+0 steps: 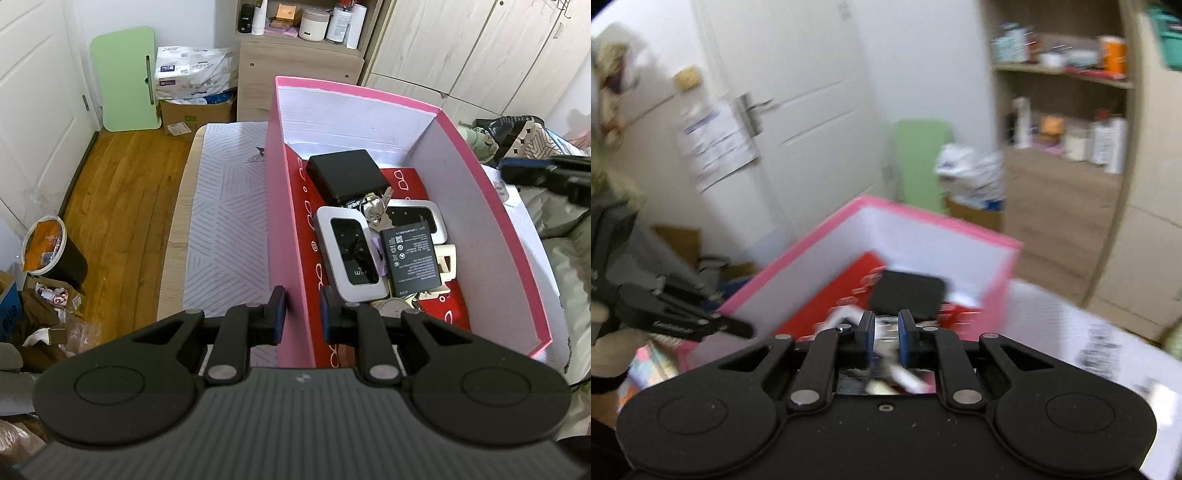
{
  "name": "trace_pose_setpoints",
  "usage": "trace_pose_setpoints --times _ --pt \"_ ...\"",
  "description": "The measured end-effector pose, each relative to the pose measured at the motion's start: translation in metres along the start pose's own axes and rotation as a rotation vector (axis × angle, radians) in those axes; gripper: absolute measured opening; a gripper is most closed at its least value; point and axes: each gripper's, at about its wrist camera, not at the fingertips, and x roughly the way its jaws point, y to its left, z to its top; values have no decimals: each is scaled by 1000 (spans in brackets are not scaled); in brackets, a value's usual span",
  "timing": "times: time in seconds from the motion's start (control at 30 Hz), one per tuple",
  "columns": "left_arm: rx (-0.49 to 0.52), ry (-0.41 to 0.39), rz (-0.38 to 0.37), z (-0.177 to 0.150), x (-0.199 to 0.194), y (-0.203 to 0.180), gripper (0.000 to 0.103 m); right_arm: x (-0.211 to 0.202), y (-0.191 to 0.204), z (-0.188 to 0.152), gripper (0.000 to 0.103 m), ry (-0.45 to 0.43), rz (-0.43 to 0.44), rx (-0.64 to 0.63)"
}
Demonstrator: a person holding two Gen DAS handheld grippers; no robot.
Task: Organize rigid objects
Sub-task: 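Carry the black battery into the pink box and open the right gripper, then grasp the white square charger on the bed with the right gripper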
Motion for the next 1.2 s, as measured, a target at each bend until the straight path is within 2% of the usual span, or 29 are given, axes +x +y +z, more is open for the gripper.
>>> trace_pose_setpoints --times 0.17,0.27,0.33,0.47,0.63,0.93,1.2 --pt "-8 -2 1 -1 0 1 17 -31 -48 -18 20 -18 -140 117" --pt "-6 2 5 0 0 0 17 -40 -74 -34 31 -25 -233 179" --pt "-2 3 12 1 0 -2 17 -46 -91 -46 32 -31 -301 218" --pt "-5 4 16 0 0 -3 17 -44 -117 -64 48 -34 -424 252" --pt "-10 6 19 0 0 -3 17 -23 -142 -86 57 -14 -536 246" --pt "-9 12 26 2 1 -5 17 8 -179 -102 69 -25 -521 317" --pt "-9 13 28 2 1 -5 17 33 -184 -108 74 -60 -562 282"
